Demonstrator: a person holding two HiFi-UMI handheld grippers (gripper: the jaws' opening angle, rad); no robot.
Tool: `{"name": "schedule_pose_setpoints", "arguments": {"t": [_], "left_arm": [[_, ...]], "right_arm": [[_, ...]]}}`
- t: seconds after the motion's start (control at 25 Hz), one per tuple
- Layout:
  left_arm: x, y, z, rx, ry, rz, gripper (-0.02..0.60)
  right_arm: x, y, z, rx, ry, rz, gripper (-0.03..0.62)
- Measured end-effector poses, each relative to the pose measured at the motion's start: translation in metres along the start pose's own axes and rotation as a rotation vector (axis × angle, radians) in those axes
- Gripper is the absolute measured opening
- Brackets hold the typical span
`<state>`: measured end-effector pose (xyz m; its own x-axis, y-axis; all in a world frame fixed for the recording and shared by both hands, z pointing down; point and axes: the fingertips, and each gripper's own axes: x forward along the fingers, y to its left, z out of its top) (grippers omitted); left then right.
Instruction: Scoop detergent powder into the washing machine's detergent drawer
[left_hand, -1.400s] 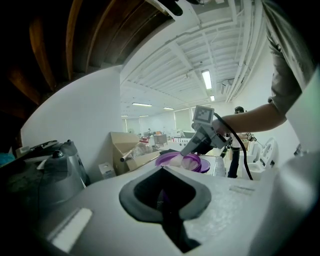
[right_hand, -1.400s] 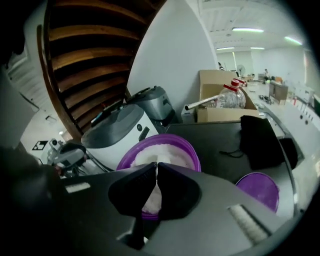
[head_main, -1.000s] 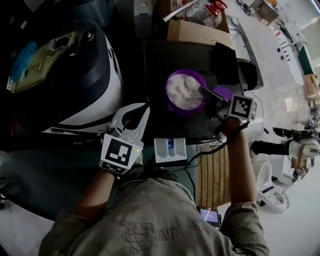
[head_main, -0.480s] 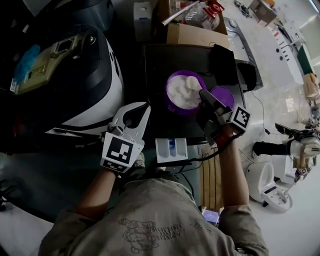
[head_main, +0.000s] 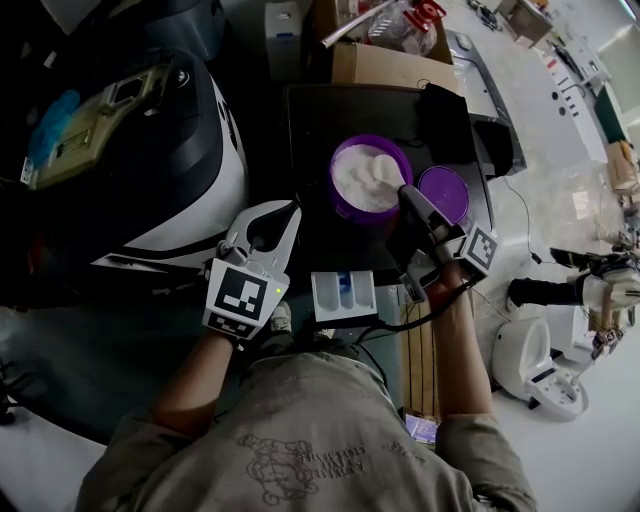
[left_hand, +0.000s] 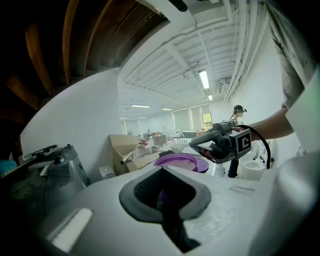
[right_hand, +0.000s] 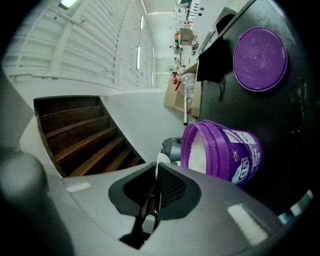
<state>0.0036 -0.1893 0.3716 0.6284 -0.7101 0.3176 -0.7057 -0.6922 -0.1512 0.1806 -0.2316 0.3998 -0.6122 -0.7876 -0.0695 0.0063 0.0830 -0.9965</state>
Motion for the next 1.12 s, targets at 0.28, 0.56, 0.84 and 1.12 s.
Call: {"name": "schedule_pose_setpoints", "arguments": {"t": [0.28,0.56,0.84,1.12], "left_arm": [[0.001,-0.006,-0.003,-0.008,0.004,-0.008,0.0],[0.0,-0.009,-0.008,-0.009,0.018,-0.016,0.0],[-0.001,-0.016,-0.017,-0.01,0.038,-0.028,0.0],[-0.005,-0.026,-0.031,-0.013,0.064,-0.046,0.0]], "right_arm": [[-0.013,-0.018,-0.005,0.049,-0.033,-0.038,0.035],[-0.019,-0.017,-0.011,0.054,-0.026,-0.027,0.035],[-0.03,-0.01,-0.026,0.003,0.019,-0.017,0.035],[-0.05,-0.001,-0.053,-0.085,0.098,-0.017,0.035]]}}
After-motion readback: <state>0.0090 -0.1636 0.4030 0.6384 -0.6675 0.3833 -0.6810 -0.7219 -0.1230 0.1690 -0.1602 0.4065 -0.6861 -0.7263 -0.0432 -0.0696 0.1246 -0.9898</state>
